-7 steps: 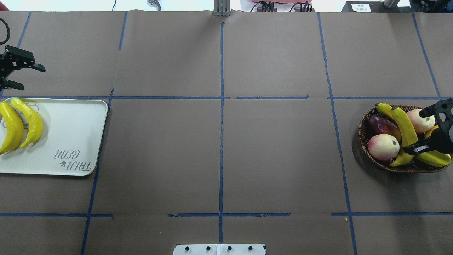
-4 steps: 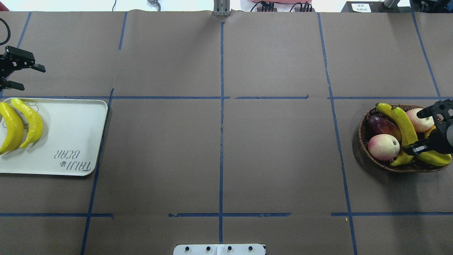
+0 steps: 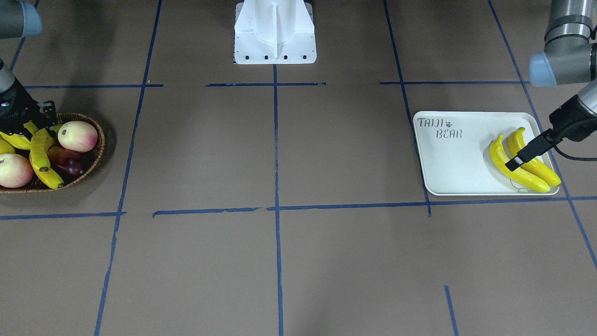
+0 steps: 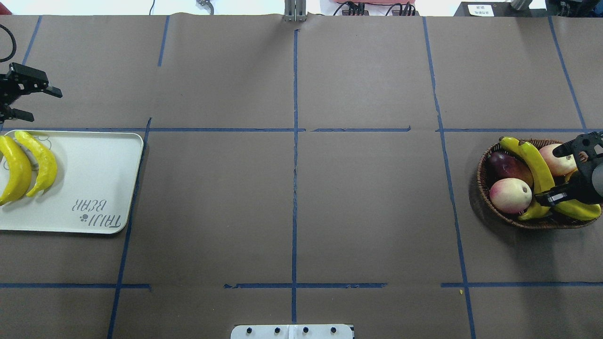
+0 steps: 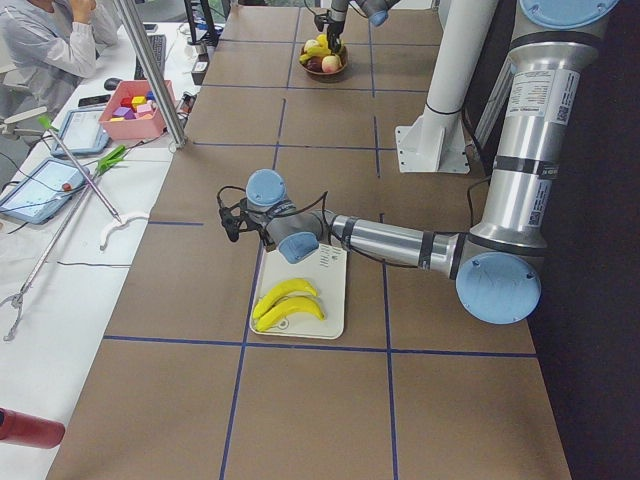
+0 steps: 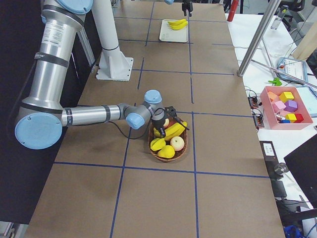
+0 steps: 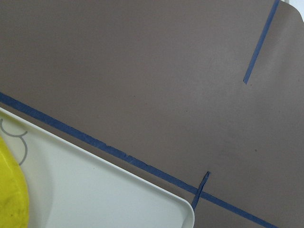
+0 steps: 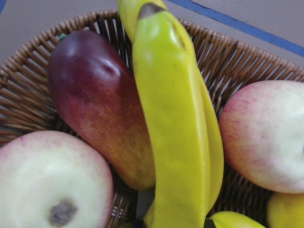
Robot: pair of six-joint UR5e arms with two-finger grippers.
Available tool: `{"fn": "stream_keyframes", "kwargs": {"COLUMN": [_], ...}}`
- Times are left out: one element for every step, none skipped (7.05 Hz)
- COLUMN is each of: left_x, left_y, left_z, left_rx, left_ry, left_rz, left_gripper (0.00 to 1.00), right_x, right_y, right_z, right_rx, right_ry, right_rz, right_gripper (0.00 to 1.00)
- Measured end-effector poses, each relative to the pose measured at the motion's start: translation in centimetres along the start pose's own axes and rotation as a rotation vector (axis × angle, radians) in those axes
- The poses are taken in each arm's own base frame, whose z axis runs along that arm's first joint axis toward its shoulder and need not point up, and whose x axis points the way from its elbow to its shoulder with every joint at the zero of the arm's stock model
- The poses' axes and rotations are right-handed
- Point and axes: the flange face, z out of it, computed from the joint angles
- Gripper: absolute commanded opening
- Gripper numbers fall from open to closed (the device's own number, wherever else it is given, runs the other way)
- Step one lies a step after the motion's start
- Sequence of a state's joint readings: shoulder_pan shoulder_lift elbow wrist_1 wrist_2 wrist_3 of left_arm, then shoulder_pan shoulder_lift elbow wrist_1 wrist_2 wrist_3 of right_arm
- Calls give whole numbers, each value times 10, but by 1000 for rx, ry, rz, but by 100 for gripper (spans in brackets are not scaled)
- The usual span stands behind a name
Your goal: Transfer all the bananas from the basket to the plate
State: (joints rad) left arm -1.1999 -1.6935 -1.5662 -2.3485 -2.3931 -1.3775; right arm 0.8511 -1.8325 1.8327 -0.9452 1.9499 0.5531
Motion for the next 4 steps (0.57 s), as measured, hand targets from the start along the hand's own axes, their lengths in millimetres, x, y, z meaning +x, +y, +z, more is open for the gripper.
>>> {"fn": "stream_keyframes", "kwargs": {"left_x": [0, 0, 0, 0], "left_y": [0, 0, 0, 0], "left_z": [0, 0, 0, 0], "left_rx": [0, 0, 0, 0], "left_ry": [0, 0, 0, 0], "left_rz": [0, 0, 0, 0], "left_gripper": [100, 100, 100, 100], "right_x": [0, -1, -2, -3], "right_y": [0, 0, -1, -2], "right_z": [-1, -4, -9, -13], "right_rx": [0, 3, 10, 16], "right_ry": [-2, -8, -15, -20], "right_rz": [-1, -2, -4, -4], "right_gripper": [0, 0, 0, 0]}}
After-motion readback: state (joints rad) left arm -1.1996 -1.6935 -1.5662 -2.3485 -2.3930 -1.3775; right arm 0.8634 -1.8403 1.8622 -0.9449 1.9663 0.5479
